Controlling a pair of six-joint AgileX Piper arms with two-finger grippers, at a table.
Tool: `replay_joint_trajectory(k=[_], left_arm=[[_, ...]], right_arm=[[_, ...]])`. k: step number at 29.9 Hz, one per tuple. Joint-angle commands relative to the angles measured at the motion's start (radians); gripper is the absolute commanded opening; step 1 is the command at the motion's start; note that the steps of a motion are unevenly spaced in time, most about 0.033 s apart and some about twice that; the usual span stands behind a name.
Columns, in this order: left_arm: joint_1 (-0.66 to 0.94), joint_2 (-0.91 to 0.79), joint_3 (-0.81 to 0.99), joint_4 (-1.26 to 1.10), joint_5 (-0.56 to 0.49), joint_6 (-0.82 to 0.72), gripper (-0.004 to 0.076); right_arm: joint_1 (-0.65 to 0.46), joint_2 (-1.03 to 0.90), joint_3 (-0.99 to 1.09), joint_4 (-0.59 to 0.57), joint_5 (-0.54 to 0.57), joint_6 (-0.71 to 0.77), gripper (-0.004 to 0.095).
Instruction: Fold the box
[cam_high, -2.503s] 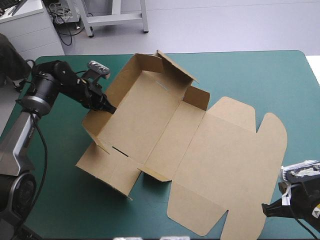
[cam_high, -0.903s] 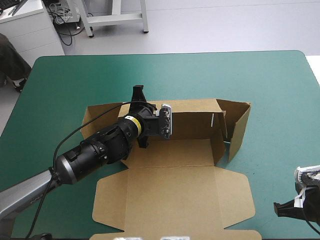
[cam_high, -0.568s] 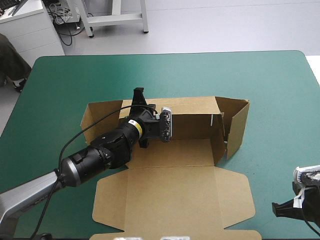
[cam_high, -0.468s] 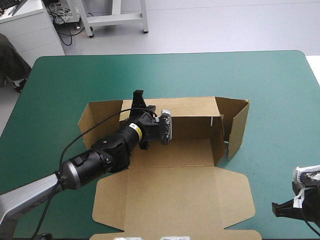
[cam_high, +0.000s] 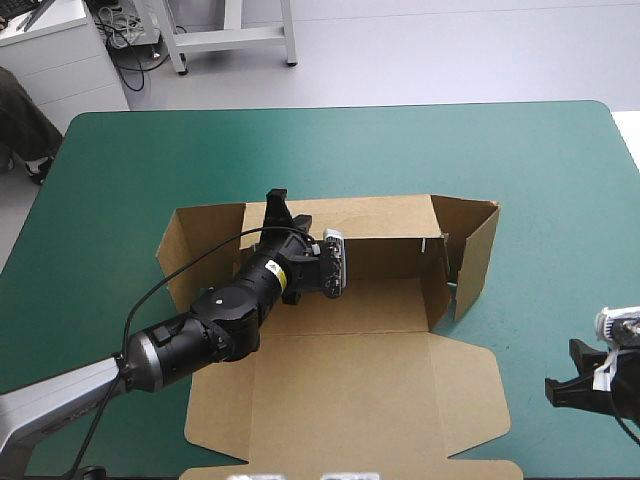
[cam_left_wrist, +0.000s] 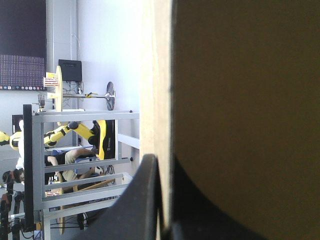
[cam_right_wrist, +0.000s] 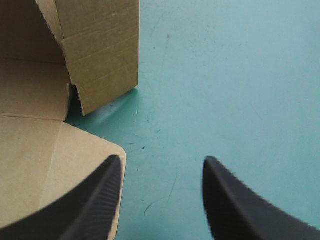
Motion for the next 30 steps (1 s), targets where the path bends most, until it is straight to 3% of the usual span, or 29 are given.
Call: replay_joint_trajectory(k=[1,12,19,30], left_arm=[[-0.005,-0.014,-0.006,-0.045,0.025,-0.036,-0.0032],[-0.005,-0.014,-0.006,-0.045,0.025,-0.086,-0.0032],[-0.005,-0.016,-0.006,-0.041,0.029,-0.098,-0.0032],[-0.005,-0.016,-0.006,-0.037,0.059,-0.118,-0.0032]], right_arm=[[-0.004,0.073,-0.094,0.017,-0.071,0.001,0.0719],[-0.004,0.399,-0.367,0.022,-0.105,0.001,0.0748],[-0.004,0.669,-0.553,0.108,-0.13,-0.013,0.0747],[-0.004,1.113,-0.926,0.172,-0.05,-0.006,0.0747]])
